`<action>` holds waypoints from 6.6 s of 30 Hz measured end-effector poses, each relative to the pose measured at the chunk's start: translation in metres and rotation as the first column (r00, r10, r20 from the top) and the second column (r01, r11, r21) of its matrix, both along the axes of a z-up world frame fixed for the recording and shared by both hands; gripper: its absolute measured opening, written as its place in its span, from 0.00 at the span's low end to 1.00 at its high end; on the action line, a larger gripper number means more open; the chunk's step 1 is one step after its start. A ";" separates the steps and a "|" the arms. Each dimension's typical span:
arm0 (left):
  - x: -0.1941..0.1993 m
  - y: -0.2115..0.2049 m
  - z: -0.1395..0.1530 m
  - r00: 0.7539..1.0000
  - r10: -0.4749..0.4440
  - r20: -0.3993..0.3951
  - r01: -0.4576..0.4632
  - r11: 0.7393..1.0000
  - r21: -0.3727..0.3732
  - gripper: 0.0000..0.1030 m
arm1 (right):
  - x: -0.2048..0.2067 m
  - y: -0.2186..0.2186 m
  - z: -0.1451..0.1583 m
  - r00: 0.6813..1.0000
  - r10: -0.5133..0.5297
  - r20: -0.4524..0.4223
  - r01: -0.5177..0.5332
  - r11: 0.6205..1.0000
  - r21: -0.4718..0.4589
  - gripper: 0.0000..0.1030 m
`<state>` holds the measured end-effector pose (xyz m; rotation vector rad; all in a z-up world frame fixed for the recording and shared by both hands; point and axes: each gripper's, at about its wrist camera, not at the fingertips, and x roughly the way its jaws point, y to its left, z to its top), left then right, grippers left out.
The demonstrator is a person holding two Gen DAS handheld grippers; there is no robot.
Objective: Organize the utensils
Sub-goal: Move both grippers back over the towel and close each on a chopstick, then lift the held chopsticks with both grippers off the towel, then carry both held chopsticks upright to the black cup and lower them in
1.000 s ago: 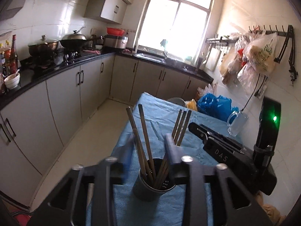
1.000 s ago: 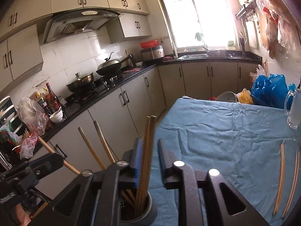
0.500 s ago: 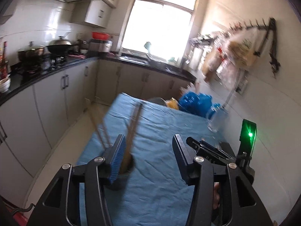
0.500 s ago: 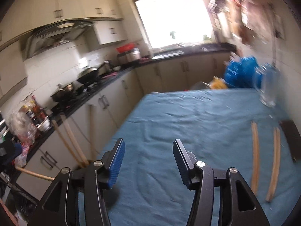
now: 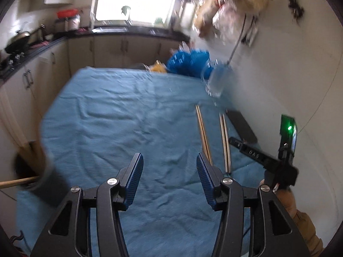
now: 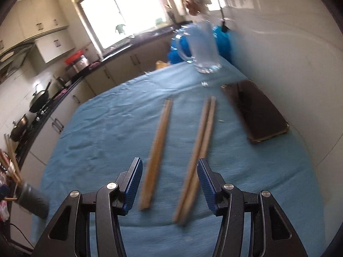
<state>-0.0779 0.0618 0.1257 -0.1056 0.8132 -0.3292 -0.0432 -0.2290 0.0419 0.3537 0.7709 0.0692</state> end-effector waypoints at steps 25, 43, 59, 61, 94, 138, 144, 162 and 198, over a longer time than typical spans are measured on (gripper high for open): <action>0.146 -0.150 -0.110 0.969 -0.186 -0.160 0.205 0.972 0.113 0.19 | 0.026 -0.042 -0.039 1.000 0.013 -0.004 -0.012 0.991 0.135 0.54; 0.145 -0.168 -0.109 0.972 -0.188 -0.144 0.222 0.934 0.279 0.04 | 0.030 -0.038 -0.040 1.000 -0.010 -0.023 0.012 0.996 0.091 0.45; 0.108 -0.081 -0.109 0.987 -0.111 -0.112 0.143 0.932 0.332 0.04 | 0.054 -0.043 -0.031 0.991 -0.060 -0.119 0.061 0.998 0.004 0.26; 0.104 -0.076 -0.111 0.989 -0.114 -0.096 0.139 0.933 0.333 0.07 | 0.059 -0.045 -0.029 0.991 -0.054 -0.122 0.056 0.998 0.017 0.26; -0.012 -0.025 -0.101 0.908 -0.235 -0.347 0.262 0.965 0.031 0.08 | -0.049 -0.024 -0.024 0.888 0.102 -0.449 -0.170 0.979 -0.115 0.17; -0.012 -0.027 -0.055 0.961 -0.238 -0.138 0.248 0.967 0.059 0.06 | -0.056 0.009 0.013 0.955 0.171 -0.242 -0.219 0.958 -0.186 0.07; -0.050 -0.006 -0.014 0.980 -0.196 0.030 0.196 0.980 0.022 0.06 | -0.084 0.031 0.045 0.974 0.199 -0.106 -0.214 0.965 -0.153 0.08; -0.061 0.144 0.075 0.849 0.313 0.426 -0.326 0.944 -0.043 0.06 | -0.085 0.151 0.126 0.896 0.391 0.209 -0.384 0.920 -0.073 0.08; -0.004 0.225 0.060 0.700 0.508 0.501 -0.481 0.855 -0.194 0.06 | 0.025 0.343 0.131 0.822 0.375 0.428 -0.453 0.887 0.091 0.08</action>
